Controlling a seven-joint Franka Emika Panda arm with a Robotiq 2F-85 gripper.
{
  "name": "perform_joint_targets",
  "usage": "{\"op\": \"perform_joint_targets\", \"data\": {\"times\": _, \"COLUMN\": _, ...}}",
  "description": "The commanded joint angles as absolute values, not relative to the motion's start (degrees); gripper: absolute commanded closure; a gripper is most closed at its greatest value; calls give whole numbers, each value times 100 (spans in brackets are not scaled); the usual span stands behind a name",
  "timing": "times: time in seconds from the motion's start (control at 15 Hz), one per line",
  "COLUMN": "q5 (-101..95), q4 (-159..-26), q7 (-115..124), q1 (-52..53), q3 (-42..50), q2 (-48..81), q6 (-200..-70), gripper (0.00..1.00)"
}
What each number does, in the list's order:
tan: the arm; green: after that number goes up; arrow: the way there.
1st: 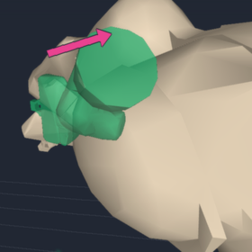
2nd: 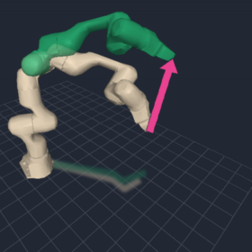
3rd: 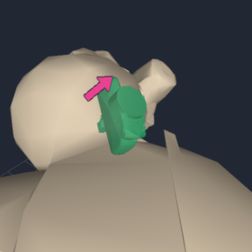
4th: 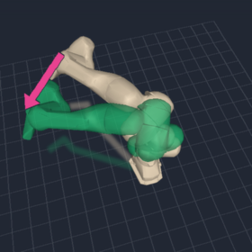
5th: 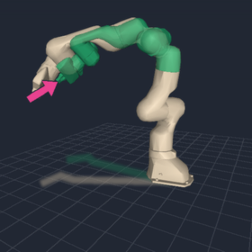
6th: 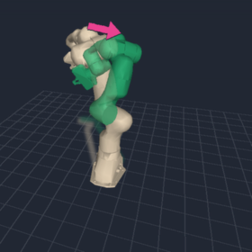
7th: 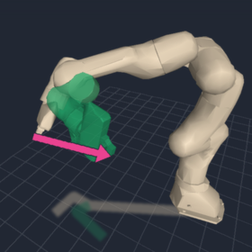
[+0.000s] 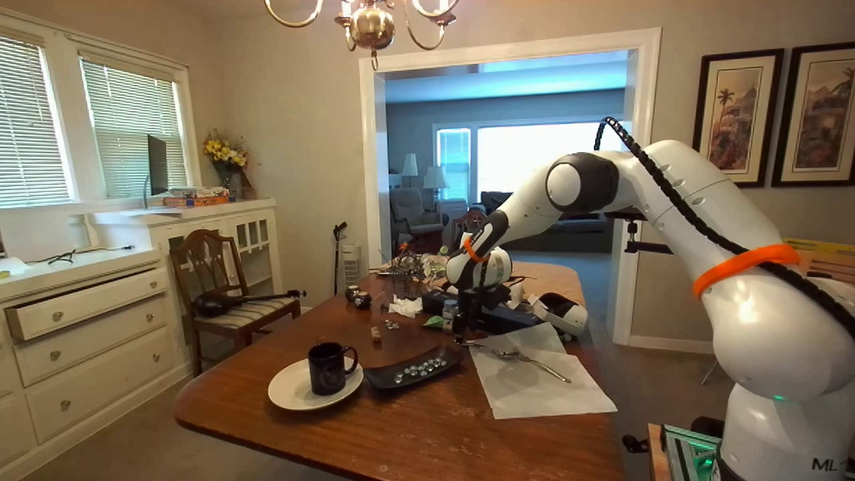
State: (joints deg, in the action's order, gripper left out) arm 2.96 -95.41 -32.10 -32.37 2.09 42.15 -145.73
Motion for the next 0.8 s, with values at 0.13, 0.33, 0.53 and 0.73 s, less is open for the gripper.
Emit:
{"op": "perform_joint_targets", "data": {"times": 0.13, "q5": 510, "q4": -9279, "q7": -3748, "q1": -3446, "q3": -127, "q2": 4509, "q6": -14550, "gripper": 9}}
{"op": "perform_joint_targets", "data": {"times": 0.33, "q5": 593, "q4": -9251, "q7": -3894, "q1": -3513, "q3": -194, "q2": 4562, "q6": -14528, "gripper": 21}}
{"op": "perform_joint_targets", "data": {"times": 0.53, "q5": 668, "q4": -9239, "q7": -3979, "q1": -3558, "q3": -227, "q2": 4551, "q6": -14534, "gripper": 49}}
{"op": "perform_joint_targets", "data": {"times": 0.73, "q5": 715, "q4": -9233, "q7": -4037, "q1": -3564, "q3": -241, "q2": 4539, "q6": -14545, "gripper": 74}}
